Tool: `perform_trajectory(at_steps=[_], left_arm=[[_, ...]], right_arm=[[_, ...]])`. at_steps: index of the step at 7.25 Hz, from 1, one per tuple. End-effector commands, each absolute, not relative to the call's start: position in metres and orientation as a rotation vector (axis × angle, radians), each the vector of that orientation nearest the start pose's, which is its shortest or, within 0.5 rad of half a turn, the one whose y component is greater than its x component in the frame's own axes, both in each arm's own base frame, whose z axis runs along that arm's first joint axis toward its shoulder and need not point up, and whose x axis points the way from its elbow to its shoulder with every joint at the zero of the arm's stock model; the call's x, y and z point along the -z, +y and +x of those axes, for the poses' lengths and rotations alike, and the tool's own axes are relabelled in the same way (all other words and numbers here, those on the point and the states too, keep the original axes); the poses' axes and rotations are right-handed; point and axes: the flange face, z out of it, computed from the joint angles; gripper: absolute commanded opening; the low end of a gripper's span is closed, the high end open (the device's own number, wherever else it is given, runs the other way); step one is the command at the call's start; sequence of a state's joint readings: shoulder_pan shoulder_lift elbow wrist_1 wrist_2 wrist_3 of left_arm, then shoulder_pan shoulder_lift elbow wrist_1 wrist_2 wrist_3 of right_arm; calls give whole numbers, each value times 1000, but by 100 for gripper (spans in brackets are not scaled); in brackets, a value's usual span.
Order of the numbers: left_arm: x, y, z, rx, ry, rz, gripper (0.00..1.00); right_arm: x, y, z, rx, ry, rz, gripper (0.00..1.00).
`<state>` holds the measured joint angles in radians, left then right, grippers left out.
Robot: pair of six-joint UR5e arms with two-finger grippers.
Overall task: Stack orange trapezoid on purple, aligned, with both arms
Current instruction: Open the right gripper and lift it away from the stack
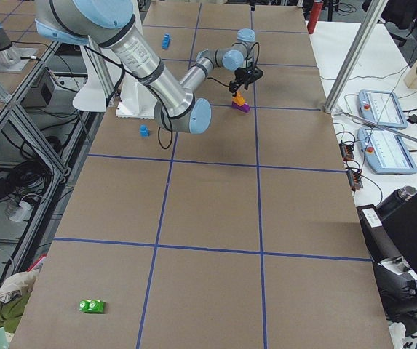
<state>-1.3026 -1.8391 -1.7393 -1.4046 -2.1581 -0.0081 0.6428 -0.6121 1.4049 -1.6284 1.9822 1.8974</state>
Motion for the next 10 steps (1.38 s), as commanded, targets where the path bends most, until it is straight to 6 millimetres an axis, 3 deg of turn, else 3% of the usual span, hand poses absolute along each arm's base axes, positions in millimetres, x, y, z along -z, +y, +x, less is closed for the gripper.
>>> perform_trajectory(at_steps=[1, 2, 4, 6, 7, 8, 9, 10], left_arm=[[-462, -583, 75, -348, 621, 196, 100], [-468, -582, 62, -326, 663, 182, 100], [-494, -568, 23, -357, 669, 193, 100], [-535, -549, -19, -344, 658, 171, 100], [-550, -546, -53, -321, 652, 177, 100], [-558, -544, -63, -306, 653, 162, 100], [-565, -541, -63, -303, 652, 157, 100], [-583, -530, -77, -276, 652, 159, 100]], right_arm=[[-132, -515, -446, -617, -816, -173, 100], [-178, -508, -384, -506, -809, -112, 100], [-283, -532, -257, -347, -782, -73, 100], [-407, -546, -114, -142, -750, -34, 100], [-468, -547, -48, -97, -755, -41, 100], [-515, -533, -2, -91, -767, -56, 100], [-534, -533, 6, -102, -729, -67, 100], [-569, -523, 30, -147, -675, -91, 100]])
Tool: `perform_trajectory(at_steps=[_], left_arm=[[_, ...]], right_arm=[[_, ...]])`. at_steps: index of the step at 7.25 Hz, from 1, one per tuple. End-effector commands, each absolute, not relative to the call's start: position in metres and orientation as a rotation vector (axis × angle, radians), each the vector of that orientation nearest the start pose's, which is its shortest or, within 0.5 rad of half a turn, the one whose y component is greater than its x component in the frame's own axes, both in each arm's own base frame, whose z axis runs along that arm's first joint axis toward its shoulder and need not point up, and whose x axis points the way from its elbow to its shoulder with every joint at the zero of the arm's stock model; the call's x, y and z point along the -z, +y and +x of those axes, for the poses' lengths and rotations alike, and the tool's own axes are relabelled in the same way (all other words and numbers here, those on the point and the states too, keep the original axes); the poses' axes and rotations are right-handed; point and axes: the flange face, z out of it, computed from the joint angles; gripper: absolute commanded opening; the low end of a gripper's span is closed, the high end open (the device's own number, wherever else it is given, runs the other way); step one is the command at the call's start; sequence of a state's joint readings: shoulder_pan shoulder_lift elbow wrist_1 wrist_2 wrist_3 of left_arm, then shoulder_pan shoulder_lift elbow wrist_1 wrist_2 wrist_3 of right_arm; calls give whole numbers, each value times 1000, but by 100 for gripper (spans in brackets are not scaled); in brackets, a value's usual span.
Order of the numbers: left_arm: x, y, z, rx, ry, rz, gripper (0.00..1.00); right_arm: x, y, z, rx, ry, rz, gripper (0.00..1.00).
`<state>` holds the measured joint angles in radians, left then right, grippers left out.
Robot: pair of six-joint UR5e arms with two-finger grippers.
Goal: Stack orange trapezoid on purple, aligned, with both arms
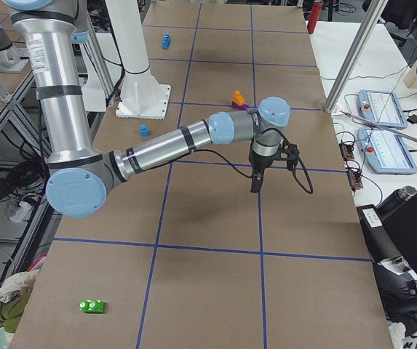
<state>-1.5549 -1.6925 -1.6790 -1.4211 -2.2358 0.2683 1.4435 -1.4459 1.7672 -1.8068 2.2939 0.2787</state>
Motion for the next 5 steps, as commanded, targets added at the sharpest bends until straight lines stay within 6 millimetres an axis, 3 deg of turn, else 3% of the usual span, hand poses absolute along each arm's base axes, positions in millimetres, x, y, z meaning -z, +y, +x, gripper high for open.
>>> perform_trajectory(at_steps=[1, 2, 3, 5], left_arm=[[-606, -513, -81, -278, 644, 188, 100], [-633, -492, -81, -279, 639, 192, 100], [-642, -492, -81, -272, 645, 182, 100], [-635, -493, -81, -258, 649, 167, 100]], right_arm=[[-579, -515, 31, -125, -680, -35, 100], [-598, -497, 31, -112, -701, -4, 100], [-597, -493, 26, -104, -768, -5, 100], [-606, -482, 35, -132, -828, -28, 100]])
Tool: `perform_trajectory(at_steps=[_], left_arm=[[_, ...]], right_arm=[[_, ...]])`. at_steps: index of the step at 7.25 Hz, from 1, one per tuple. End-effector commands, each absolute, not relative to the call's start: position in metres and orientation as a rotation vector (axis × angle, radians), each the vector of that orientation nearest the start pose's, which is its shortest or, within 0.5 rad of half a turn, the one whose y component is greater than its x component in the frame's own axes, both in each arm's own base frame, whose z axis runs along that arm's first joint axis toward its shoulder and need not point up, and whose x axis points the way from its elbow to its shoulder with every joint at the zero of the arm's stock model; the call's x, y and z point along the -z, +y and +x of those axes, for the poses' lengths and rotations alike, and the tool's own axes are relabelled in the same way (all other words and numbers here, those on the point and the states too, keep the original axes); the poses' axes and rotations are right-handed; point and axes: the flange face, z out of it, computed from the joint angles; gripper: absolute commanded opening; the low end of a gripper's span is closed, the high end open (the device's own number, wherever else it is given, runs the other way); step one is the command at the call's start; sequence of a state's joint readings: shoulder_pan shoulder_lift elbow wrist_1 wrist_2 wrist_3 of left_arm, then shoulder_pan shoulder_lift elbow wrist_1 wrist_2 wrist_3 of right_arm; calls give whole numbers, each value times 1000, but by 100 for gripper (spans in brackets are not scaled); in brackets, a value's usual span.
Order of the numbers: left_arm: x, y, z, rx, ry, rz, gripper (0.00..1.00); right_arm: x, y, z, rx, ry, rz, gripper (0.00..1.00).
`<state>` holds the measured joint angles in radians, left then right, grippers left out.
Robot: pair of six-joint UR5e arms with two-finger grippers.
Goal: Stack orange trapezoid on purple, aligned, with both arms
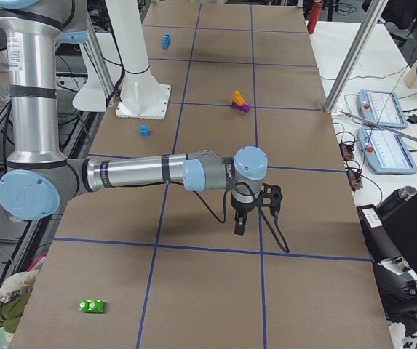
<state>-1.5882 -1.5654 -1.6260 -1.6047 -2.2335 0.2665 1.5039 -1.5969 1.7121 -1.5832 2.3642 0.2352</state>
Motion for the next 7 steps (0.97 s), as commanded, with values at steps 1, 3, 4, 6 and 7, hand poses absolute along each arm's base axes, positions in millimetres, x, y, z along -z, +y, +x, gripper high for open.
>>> perform_trajectory(at_steps=[1, 3, 4, 6, 7], left_arm=[[-629, -492, -80, -207, 665, 124, 100], [-620, -493, -70, -89, 742, 93, 100], [-620, -493, -68, -94, 742, 92, 100], [-620, -493, -68, -98, 742, 95, 100], [-620, -494, -67, -103, 742, 95, 100]], right_arm=[[-609, -478, 38, -139, -828, -31, 100], [-609, -477, 39, -140, -828, -29, 100], [-610, -476, 39, -141, -833, -33, 100], [-615, -469, 42, -136, -861, -38, 100], [-616, -468, 45, -119, -864, -25, 100]])
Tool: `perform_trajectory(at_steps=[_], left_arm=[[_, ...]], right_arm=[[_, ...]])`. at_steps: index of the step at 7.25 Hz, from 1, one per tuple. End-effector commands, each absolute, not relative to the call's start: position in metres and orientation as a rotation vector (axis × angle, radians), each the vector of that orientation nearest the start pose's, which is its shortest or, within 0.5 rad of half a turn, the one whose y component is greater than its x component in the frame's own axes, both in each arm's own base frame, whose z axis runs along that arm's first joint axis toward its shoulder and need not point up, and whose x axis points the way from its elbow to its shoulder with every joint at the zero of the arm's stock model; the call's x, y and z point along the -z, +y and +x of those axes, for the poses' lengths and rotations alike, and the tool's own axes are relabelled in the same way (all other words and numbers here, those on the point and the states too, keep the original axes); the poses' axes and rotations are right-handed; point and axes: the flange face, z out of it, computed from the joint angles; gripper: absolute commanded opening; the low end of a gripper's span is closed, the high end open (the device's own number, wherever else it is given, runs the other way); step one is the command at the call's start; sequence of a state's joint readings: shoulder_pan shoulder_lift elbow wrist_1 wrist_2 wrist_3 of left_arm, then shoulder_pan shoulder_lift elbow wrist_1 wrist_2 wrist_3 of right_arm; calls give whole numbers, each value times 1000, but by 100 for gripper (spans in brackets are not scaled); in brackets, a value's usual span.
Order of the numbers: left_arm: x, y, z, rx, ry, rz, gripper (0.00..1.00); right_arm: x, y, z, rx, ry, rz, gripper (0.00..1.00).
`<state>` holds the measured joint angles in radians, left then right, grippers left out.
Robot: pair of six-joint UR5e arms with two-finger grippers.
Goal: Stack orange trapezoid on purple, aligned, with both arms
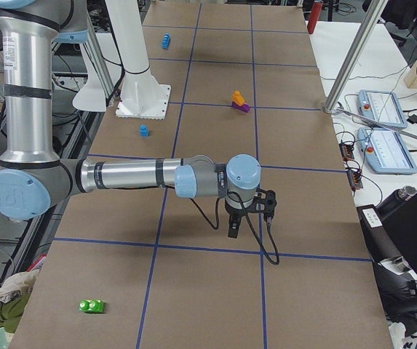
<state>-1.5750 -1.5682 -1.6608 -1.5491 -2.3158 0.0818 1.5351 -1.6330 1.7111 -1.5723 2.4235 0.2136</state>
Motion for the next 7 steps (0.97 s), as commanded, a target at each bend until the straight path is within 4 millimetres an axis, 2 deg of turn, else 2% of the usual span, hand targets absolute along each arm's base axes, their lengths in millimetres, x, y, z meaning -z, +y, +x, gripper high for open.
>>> perform_trajectory(at_steps=[1, 7], left_arm=[[-621, -494, -66, -104, 742, 93, 100], [-627, -494, -67, -101, 732, 82, 100]], right_arm=[[-617, -468, 46, -121, -864, -26, 100], [-617, -467, 51, -130, -865, -22, 100]])
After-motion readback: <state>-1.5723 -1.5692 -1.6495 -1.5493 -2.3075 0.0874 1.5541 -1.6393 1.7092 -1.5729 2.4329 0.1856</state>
